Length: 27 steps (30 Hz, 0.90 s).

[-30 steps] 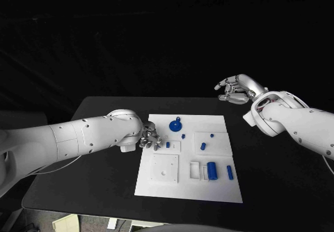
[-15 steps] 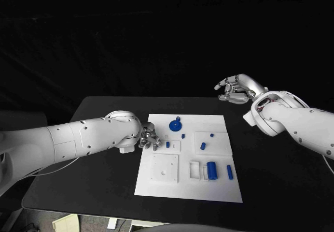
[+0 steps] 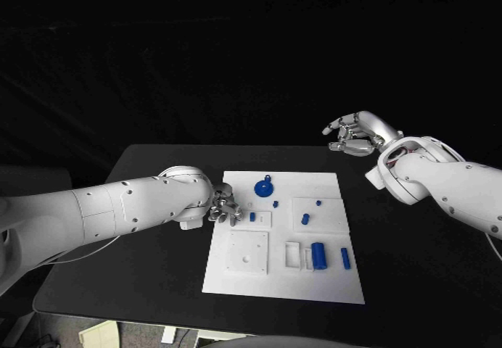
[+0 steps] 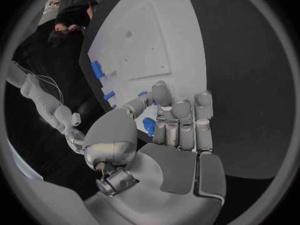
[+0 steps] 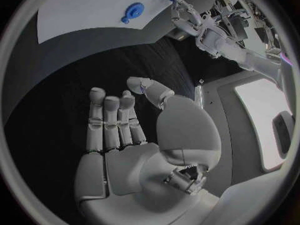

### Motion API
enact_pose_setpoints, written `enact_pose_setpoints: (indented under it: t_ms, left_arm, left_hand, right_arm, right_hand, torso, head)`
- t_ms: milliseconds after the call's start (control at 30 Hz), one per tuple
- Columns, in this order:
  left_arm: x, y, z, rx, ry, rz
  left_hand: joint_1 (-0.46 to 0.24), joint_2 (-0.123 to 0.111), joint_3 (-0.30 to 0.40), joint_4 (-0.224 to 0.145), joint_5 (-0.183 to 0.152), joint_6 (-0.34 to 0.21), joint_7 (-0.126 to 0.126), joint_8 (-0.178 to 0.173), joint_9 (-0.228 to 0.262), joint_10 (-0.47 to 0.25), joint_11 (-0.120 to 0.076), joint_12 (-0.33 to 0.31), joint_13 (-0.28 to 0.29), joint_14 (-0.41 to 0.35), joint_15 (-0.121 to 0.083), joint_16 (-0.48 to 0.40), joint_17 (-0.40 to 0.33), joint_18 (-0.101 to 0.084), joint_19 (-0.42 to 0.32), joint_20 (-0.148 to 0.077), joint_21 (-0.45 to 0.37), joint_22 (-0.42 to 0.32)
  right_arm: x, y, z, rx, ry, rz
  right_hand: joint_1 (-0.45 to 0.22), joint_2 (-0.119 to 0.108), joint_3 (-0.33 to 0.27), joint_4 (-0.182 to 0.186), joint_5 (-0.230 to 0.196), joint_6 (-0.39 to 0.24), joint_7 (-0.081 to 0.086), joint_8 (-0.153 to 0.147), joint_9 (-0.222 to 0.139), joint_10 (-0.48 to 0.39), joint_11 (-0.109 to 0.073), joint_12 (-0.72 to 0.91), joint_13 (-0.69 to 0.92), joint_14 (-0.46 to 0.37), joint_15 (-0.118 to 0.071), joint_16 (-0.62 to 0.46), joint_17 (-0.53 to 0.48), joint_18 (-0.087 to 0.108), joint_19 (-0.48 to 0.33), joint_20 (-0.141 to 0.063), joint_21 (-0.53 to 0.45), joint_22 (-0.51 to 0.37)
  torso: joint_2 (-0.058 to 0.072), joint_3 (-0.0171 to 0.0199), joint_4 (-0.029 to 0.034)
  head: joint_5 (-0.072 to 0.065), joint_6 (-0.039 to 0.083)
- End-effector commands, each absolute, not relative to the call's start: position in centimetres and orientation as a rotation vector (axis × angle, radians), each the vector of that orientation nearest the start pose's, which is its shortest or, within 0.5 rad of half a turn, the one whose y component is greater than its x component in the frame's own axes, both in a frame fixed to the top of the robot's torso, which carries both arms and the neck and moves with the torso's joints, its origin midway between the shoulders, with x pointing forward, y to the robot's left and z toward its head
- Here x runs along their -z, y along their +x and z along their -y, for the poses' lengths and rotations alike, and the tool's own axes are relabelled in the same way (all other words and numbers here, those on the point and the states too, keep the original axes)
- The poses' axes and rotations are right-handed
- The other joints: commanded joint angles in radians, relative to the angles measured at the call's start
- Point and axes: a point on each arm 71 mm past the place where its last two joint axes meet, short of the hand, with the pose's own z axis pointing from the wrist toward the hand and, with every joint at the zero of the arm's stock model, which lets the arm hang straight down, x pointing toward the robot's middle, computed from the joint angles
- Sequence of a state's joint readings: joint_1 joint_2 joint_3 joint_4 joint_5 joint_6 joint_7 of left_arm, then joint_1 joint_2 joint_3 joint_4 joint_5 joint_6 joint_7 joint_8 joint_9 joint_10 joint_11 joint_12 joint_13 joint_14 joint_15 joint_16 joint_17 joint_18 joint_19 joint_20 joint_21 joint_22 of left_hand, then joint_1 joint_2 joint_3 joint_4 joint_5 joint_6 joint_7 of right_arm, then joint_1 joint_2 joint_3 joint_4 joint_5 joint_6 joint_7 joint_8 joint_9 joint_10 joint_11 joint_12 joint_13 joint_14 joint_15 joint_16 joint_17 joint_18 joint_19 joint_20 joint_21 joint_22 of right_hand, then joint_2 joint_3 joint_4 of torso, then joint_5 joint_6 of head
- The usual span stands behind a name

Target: Assemble the parts on the task board

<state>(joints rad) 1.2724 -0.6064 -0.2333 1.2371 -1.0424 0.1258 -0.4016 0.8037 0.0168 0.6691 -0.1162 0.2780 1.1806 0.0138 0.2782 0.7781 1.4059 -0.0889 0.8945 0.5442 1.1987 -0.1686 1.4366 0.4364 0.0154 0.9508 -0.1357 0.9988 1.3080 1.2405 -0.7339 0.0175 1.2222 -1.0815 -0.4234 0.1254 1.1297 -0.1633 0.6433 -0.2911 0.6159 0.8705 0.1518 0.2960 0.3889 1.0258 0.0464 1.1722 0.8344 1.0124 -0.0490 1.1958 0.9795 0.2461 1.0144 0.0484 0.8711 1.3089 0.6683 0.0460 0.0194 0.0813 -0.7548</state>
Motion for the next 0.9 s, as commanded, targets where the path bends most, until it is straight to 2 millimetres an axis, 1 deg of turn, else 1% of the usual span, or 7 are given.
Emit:
enact_pose_setpoints:
  t_ms: [33, 167, 367, 700, 900]
  left_arm:
    - [26.94, 50.83, -18.15, 0.388, -0.109, -2.409]
    - [27.02, 50.84, -18.27, 0.394, -0.129, -2.423]
    - [27.09, 50.81, -18.34, 0.408, -0.152, -2.44]
    - [27.08, 50.91, -18.56, 0.406, -0.167, -2.437]
    - [27.05, 51.07, -18.66, 0.393, -0.166, -2.426]
  left_hand:
    - [0.001, 0.008, 0.169, -0.161, 0.002, -0.006, 0.001, -0.003, 0.001, 0.002, -0.008, 0.005, -0.001, 0.02, -0.025, -0.001, 0.0, 0.012, 0.002, -0.132, 0.005, 0.014]
    - [-0.002, 0.011, 0.169, -0.166, 0.016, -0.004, 0.0, -0.002, 0.003, 0.004, -0.009, 0.006, -0.001, 0.021, -0.025, 0.001, 0.001, 0.012, 0.001, -0.132, 0.005, 0.015]
    - [-0.004, 0.012, 0.17, -0.17, 0.027, -0.002, -0.001, 0.0, 0.004, 0.004, -0.01, 0.007, -0.001, 0.022, -0.025, 0.002, 0.002, 0.012, 0.0, -0.132, 0.006, 0.015]
    - [-0.004, 0.012, 0.17, -0.171, 0.03, -0.001, -0.002, 0.0, 0.005, 0.004, -0.011, 0.008, -0.001, 0.022, -0.026, 0.003, 0.002, 0.012, 0.001, -0.132, 0.007, 0.016]
    - [-0.004, 0.013, 0.17, -0.171, 0.031, -0.001, -0.002, 0.0, 0.005, 0.004, -0.011, 0.008, -0.001, 0.023, -0.026, 0.004, 0.003, 0.012, 0.001, -0.132, 0.007, 0.016]
  right_arm:
    - [15.09, 55.05, 23.64, -0.806, 0.182, -1.478]
    - [15.09, 55.05, 23.65, -0.805, 0.182, -1.478]
    - [15.1, 55.05, 23.66, -0.805, 0.183, -1.479]
    - [15.1, 55.03, 23.59, -0.807, 0.182, -1.479]
    - [15.09, 55.02, 23.56, -0.808, 0.181, -1.478]
  right_hand:
    - [0.001, -0.006, 0.006, 0.003, 0.002, 0.001, 0.006, -0.003, -0.001, -0.007, 0.0, -0.002, -0.001, -0.002, -0.005, -0.004, -0.001, 0.016, -0.004, 0.0, -0.002, 0.017]
    - [0.001, -0.006, 0.006, 0.002, 0.002, 0.001, 0.006, -0.003, -0.001, -0.007, 0.0, -0.002, -0.001, -0.003, -0.005, -0.004, -0.001, 0.016, -0.004, 0.0, -0.002, 0.017]
    - [0.001, -0.006, 0.007, 0.002, 0.003, 0.001, 0.006, -0.003, -0.001, -0.007, 0.0, -0.002, -0.001, -0.003, -0.005, -0.004, -0.001, 0.016, -0.005, 0.0, -0.002, 0.017]
    - [0.002, -0.006, 0.007, 0.002, 0.003, 0.001, 0.006, -0.003, -0.001, -0.008, 0.0, -0.002, -0.001, -0.003, -0.005, -0.004, -0.001, 0.016, -0.005, 0.0, -0.002, 0.017]
    - [0.002, -0.006, 0.007, 0.002, 0.003, 0.001, 0.006, -0.003, -0.001, -0.008, 0.0, -0.002, -0.001, -0.003, -0.005, -0.003, -0.001, 0.016, -0.005, 0.0, -0.002, 0.017]
  torso:
    - [0.0, -0.0001, -0.0004]
    - [0.0, -0.0001, -0.0003]
    - [0.0, 0.0001, -0.0002]
    - [0.001, -0.0012, 0.0002]
    - [0.0, -0.0005, 0.0007]
  head:
    - [-0.001, -0.001]
    - [-0.001, -0.001]
    - [-0.002, 0.0]
    - [-0.004, -0.001]
    - [-0.003, -0.002]
